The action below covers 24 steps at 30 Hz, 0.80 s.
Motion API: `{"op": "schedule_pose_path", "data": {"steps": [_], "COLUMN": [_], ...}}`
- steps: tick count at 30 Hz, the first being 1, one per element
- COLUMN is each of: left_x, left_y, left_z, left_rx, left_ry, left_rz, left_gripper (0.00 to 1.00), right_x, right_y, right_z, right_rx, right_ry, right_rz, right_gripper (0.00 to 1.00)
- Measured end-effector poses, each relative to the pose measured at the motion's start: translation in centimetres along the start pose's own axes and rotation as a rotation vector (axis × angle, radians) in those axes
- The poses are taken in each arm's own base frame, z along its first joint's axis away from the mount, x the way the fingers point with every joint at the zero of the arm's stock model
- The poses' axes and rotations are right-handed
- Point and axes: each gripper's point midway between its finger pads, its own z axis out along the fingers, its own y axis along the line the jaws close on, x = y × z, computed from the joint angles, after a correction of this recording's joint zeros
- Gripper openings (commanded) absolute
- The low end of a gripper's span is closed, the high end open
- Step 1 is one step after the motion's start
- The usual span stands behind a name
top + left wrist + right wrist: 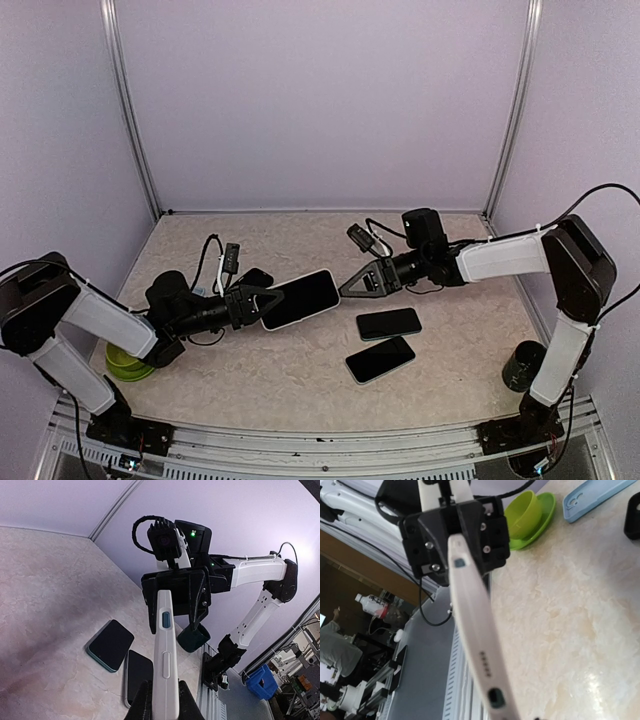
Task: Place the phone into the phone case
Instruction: Press the corner of the phone case at the bottom left corner of the phone case.
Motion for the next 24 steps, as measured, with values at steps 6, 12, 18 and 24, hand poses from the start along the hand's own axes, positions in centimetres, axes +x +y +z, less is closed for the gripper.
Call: {"op": "schedule_pose_path", "data": {"steps": [6, 12, 18, 24], "left_x": [0.2, 0.0, 0.1, 0.1], "left_y": [0.1, 0.0, 0.1, 0.0], "left_z": [0.0, -0.1, 0.0, -0.2], "left_rx": [0.000, 0.006, 0.005, 0.007], "left_ry": [0.000, -0.006, -0.005, -0.010], "left_rz": [-0.010, -0.009, -0.011, -0.013], "left_gripper": [0.00, 0.00, 0.00, 0.00], "right_x": [0.6, 1.3, 1.6, 1.5], "right_y": [-0.1, -0.7, -0.5, -0.7], "right_z": [0.7, 1.3, 2.1, 2.4], "right_rx": [-0.010, -0.013, -0.024, -0.025], "right_ry": [0.017, 0.032, 0.050, 0.052], "right_rz": [0.010, 0.035, 0.040, 0.052], "right_gripper": [0.41, 0.40, 0.25, 0.00]}}
